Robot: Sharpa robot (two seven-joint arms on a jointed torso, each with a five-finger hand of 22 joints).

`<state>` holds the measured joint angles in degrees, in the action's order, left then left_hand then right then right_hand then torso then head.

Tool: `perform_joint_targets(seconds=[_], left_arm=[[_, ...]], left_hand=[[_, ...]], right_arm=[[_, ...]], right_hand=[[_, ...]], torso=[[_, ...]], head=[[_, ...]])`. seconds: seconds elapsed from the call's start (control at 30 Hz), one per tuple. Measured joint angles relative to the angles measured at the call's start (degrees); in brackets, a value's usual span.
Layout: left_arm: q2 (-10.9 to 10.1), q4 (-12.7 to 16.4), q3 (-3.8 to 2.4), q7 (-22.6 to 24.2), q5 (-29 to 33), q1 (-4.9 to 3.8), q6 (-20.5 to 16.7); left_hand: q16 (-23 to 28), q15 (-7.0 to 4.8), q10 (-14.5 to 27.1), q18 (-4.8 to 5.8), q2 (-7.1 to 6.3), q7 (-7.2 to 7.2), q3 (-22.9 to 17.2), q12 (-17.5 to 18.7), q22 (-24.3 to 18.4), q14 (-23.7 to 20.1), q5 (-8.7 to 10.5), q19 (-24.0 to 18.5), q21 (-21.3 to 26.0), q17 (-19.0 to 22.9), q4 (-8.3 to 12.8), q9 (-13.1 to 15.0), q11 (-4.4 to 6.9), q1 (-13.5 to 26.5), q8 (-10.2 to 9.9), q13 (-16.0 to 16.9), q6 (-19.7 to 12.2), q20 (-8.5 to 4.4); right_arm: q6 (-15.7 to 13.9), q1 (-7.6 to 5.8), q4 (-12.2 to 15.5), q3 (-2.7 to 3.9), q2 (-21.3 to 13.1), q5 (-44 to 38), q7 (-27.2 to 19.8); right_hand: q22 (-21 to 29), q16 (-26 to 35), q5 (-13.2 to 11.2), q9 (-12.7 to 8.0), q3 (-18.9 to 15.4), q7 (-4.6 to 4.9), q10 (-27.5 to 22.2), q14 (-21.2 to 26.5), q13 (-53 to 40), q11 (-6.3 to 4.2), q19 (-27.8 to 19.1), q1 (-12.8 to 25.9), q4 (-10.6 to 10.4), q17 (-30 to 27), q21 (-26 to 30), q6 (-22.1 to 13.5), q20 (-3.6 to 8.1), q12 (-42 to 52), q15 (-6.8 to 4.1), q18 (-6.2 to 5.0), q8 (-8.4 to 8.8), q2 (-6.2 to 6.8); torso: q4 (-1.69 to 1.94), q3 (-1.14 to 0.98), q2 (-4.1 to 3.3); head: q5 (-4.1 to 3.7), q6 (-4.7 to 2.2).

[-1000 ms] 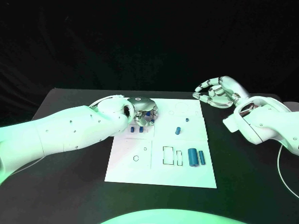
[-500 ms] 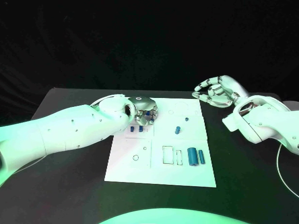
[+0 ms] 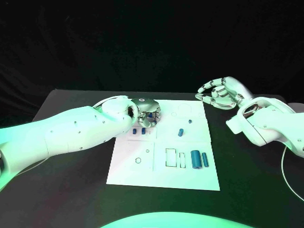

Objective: Assemble the parts on the task board

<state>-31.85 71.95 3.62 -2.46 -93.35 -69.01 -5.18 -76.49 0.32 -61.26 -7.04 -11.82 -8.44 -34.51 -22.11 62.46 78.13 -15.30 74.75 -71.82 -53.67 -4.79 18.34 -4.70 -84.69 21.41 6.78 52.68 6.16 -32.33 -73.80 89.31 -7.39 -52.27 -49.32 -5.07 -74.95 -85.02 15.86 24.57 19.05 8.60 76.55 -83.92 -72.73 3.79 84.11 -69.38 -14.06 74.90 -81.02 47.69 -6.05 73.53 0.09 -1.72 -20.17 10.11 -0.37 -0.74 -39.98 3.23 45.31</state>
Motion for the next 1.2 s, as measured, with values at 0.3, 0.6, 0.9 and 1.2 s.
perform_joint_targets(seconds=[0.3,0.6,0.9,1.2], left_arm=[[-0.6,0.4,0.13,0.4,0.4,0.23,-1.3],[-3.0,2.9,-0.58,0.5,1.5,0.5,-2.2],[-5.5,5.8,-2.39,0.5,2.4,0.46,-3.2],[-9.7,9.7,-3.56,0.1,3.7,-0.29,-3.2]], left_hand=[[0.0,0.0,-0.4,-0.01,-0.4,-0.14,-0.6,1.8,0.0,0.0,0.0,0.0,0.0,0.5,0.6,0.0,-0.21,0.4,-0.7,-0.5,0.1,0.0],[0.0,0.0,-0.8,-0.01,-0.63,-0.23,-0.6,2.5,0.1,0.0,-0.01,0.0,0.0,0.7,0.6,0.0,-0.21,1.5,-0.9,-0.4,0.2,0.0],[0.0,0.0,-1.2,-0.01,-0.95,-0.23,-0.6,3.4,0.1,0.0,-0.01,0.0,0.0,0.9,0.6,0.0,-0.21,2.3,-1.2,-0.4,0.6,0.0],[0.0,0.0,-1.4,-0.02,-1.0,-0.24,-0.6,3.9,0.0,0.0,-0.01,0.0,0.0,1.2,0.6,0.1,-0.01,2.8,-1.2,-0.4,0.6,0.0]], right_arm=[[0.0,0.0,0.0,0.0,0.0,0.0,0.0],[0.0,0.0,0.0,0.0,-0.1,0.0,-0.1],[0.0,0.01,-0.1,0.0,-0.1,0.0,-0.1],[0.0,0.03,-0.1,0.0,-0.1,0.0,-0.1]], right_hand=[[0.0,0.0,0.0,0.1,0.0,0.0,0.0,0.0,-0.1,0.0,0.0,0.0,0.0,0.0,0.0,0.0,0.0,0.0,0.0,0.0,0.0,0.0],[0.0,0.0,0.0,0.1,0.0,0.0,0.0,0.0,-0.1,0.0,0.0,0.0,0.0,0.0,0.0,0.0,0.0,0.0,0.0,0.01,0.0,0.0],[0.0,0.2,0.0,0.1,-0.2,0.0,0.0,-0.2,-0.1,0.0,0.0,-0.2,-0.2,0.0,0.0,0.0,0.0,0.0,-0.21,0.0,-0.22,-0.23],[0.0,0.2,0.0,0.0,-0.2,0.0,0.0,-0.2,-0.1,0.0,0.0,-0.2,-0.2,0.0,0.0,0.0,0.0,0.0,-0.21,0.0,-0.22,-0.23]], torso=[[0.0,0.03,0.02],[0.08,0.05,0.07],[0.09,0.1,0.08],[0.15,0.04,0.09]], head=[[0.04,-0.21],[0.04,-0.51],[0.39,-0.9],[0.7,-0.96]])
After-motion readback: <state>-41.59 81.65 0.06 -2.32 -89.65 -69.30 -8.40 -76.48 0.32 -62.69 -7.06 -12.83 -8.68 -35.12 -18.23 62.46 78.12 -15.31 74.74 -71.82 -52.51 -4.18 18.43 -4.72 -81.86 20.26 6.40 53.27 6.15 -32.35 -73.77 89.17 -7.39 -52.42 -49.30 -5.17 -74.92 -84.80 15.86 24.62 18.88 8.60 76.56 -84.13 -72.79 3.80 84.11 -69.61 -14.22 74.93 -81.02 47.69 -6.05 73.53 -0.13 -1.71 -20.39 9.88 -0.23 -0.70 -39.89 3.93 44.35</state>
